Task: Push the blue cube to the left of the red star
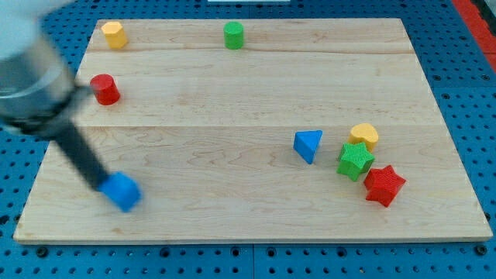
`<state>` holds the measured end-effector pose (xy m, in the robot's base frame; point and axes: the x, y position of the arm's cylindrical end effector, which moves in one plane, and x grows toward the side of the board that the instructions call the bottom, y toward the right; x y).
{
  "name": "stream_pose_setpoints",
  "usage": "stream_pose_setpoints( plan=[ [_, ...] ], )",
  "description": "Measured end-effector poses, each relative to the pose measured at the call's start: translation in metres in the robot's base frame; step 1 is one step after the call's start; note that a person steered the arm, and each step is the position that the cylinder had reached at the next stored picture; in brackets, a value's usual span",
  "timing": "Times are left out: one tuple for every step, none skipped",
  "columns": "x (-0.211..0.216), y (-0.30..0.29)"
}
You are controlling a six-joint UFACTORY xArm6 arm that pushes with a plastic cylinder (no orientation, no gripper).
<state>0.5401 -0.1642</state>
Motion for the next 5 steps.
stream_pose_setpoints(
  plan=[
    [0.020, -0.018],
    [0.037, -0.041],
    [0.017, 0.053],
    [0.035, 0.098],
    [0.065, 0.021]
  ],
)
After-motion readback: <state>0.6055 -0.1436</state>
